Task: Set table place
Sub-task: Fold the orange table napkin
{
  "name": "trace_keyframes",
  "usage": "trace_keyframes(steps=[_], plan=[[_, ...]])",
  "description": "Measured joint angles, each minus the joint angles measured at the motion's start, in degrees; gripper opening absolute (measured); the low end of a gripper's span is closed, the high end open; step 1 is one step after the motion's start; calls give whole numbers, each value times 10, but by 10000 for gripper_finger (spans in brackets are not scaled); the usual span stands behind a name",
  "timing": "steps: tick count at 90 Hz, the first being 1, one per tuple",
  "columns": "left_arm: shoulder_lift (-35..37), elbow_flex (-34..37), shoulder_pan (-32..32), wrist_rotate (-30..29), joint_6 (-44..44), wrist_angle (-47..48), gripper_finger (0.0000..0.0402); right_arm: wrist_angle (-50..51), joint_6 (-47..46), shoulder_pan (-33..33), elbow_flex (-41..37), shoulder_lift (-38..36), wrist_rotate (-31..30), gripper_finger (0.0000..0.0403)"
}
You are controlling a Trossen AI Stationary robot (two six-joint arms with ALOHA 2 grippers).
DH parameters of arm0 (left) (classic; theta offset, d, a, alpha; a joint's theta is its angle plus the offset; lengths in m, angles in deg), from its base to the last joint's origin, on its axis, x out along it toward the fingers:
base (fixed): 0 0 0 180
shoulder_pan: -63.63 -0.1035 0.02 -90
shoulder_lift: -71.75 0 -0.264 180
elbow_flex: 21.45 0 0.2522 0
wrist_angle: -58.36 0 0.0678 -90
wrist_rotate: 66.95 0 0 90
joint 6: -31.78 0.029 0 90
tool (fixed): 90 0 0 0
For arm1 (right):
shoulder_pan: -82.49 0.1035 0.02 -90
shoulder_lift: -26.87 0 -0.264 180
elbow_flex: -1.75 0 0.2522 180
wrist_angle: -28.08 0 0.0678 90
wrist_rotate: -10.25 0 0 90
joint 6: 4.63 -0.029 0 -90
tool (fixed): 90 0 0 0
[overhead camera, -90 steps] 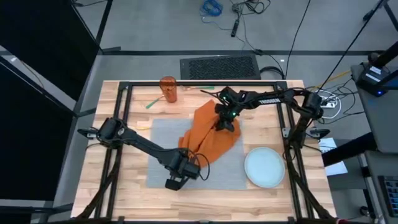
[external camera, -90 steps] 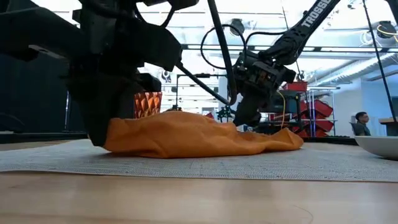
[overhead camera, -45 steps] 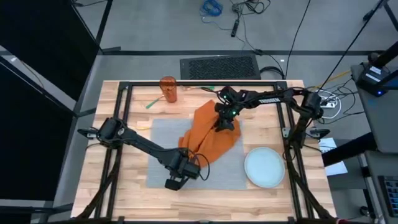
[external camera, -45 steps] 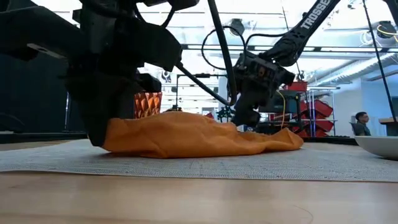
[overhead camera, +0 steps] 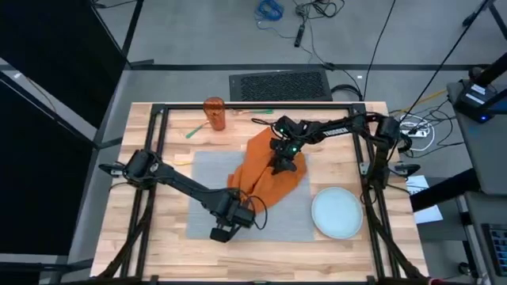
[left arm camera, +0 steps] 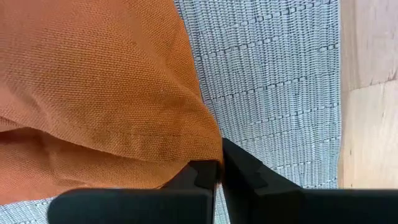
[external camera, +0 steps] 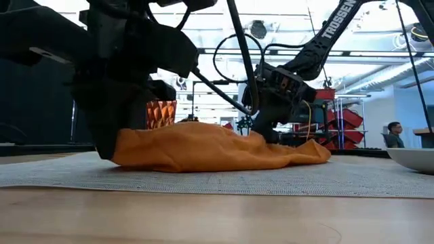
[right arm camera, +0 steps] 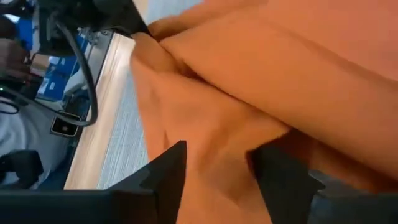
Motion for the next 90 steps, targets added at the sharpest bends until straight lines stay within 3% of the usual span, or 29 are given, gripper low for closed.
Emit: trace_keyframes(steps=[23, 48, 90], plan=[[0, 0, -3, 0, 0, 1, 0, 52, 55, 25, 1, 0, 17, 10], [0, 0, -7, -21, 0, 16, 0, 93, 99, 77, 1, -39, -62, 0], [0, 0, -22, -77, -11, 74, 0, 255, 65, 167, 1, -287, -167, 0]])
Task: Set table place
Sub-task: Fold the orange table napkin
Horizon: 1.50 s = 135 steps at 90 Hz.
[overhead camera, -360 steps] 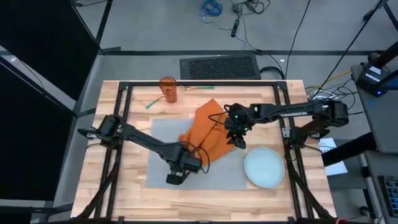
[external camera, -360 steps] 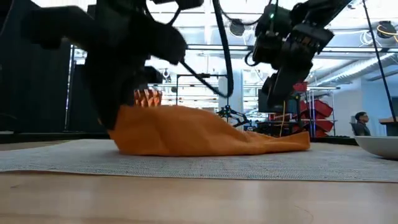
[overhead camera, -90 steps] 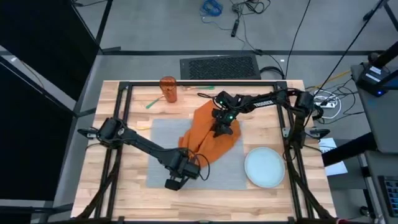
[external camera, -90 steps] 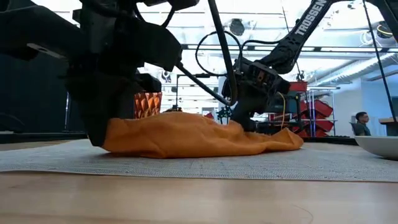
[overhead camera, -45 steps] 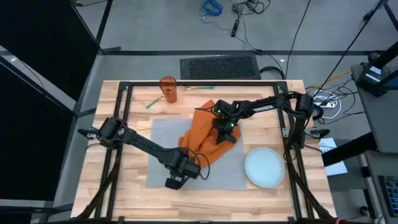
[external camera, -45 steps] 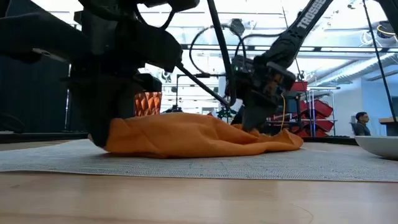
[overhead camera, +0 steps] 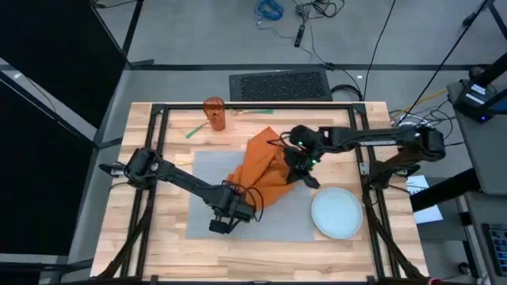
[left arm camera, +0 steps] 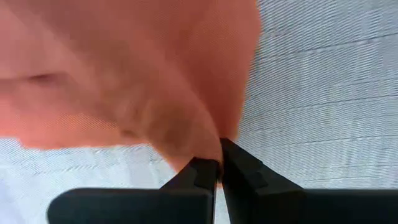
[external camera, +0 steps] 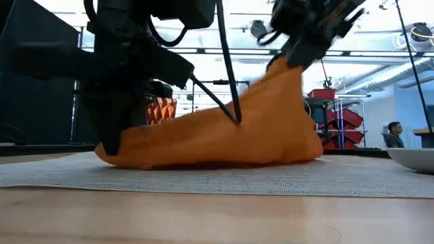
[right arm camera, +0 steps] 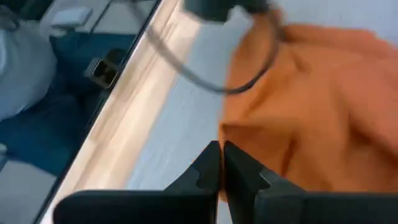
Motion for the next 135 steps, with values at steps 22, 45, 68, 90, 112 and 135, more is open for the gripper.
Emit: trace_keyframes(steps=[22, 45, 68, 90, 112, 135], plan=[[0, 0, -2, -18, -18, 5, 0, 21, -90, 122, -40, -15, -56, 0], [12, 0, -4, -36, -25, -4, 0, -85, -204, 214, -153, -10, -92, 0], [48, -1, -13, -47, -58, -24, 0, -169, -263, 251, -208, -10, -104, 0], [86, -1, -4, -46, -121, -27, 0, -185, -277, 278, -221, 10, -106, 0], [100, -1, 22, 21, -153, -23, 0, -191, -281, 293, -221, 39, -97, 0], [100, -1, 37, -61, -154, 0, 0, -195, -296, 305, -221, 42, -89, 0]])
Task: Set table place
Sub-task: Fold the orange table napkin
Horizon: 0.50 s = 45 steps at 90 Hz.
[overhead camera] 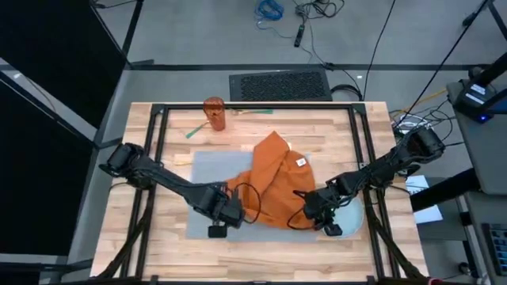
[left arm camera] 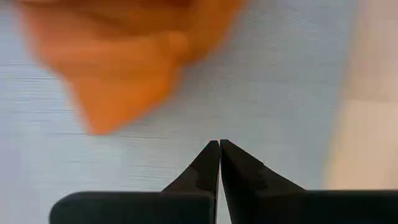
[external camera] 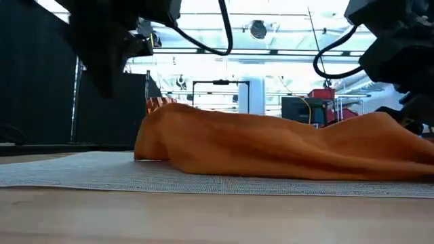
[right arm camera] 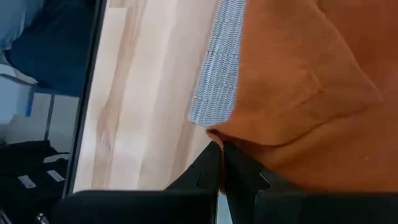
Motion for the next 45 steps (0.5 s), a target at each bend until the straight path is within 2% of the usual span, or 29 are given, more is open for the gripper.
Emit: trace_keyframes(steps=[7, 11, 32, 45], plan=[[0, 2, -9, -64, 1, 9, 0, -5, -9, 0, 0, 0, 2, 0], [0, 8, -18, -81, 6, 2, 0, -11, -18, 0, 0, 0, 3, 0], [0, 76, -73, -50, 35, -47, 2, -83, -44, 0, 0, -3, 20, 33], [0, 105, -88, -34, 45, -76, 27, -91, -55, -1, 0, -9, 17, 72]])
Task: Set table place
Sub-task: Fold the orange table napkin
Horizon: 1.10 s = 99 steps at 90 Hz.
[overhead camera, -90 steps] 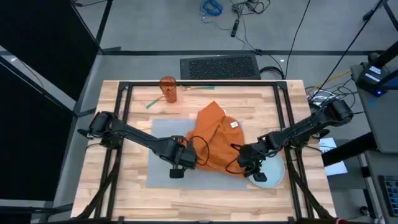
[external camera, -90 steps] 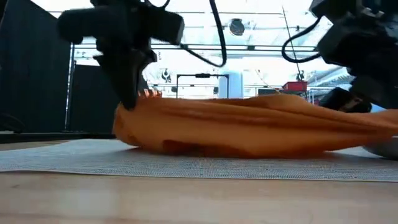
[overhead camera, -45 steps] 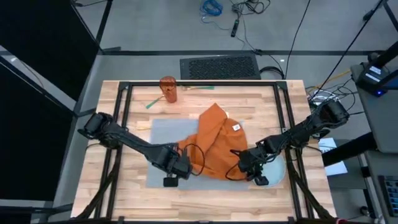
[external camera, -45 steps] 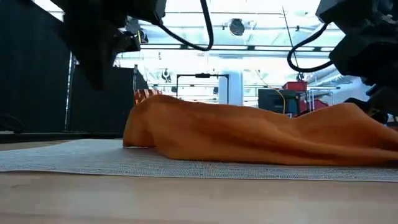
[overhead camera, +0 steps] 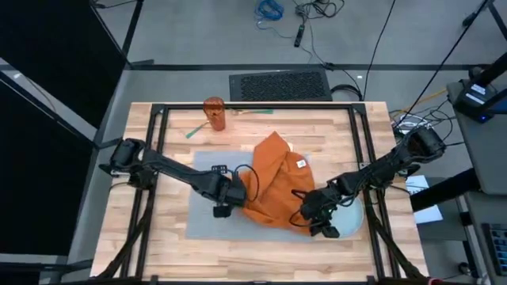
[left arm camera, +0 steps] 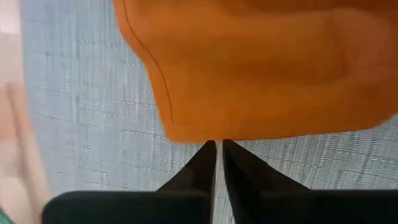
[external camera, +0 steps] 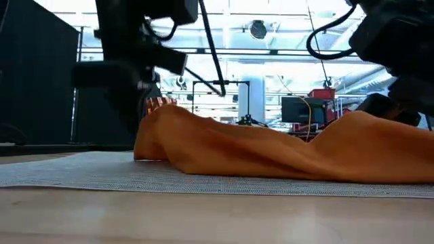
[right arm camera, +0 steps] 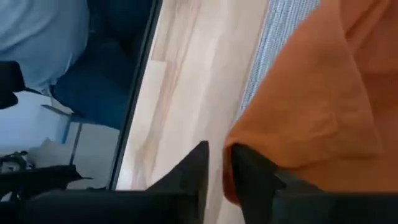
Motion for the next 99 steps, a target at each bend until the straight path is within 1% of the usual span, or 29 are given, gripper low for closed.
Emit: trace_keyframes(steps=[9, 21, 36, 45, 60, 70, 85, 99], plan=[[0, 0, -8, 6, 0, -19, 55, -1, -6, 0, 0, -10, -2, 92], [13, 0, -23, 39, -1, -39, 90, 0, -8, -10, 0, -30, -6, 108], [42, 0, -47, 75, -16, -43, 115, 5, 10, -29, 0, -65, -34, 118], [60, 0, -59, 94, -28, -40, 118, 9, 26, -38, 0, -83, -49, 122], [67, -1, -75, 110, -28, -41, 119, 37, 34, -43, 0, -97, -51, 128], [67, 4, -77, 131, -17, -57, 119, 41, 18, -31, 0, -97, -47, 129], [58, 35, -81, 186, -14, -104, 119, 43, -3, -11, 0, -97, -43, 129], [45, 56, -84, 189, -15, -113, 119, 54, -23, -4, 0, -103, -41, 136]])
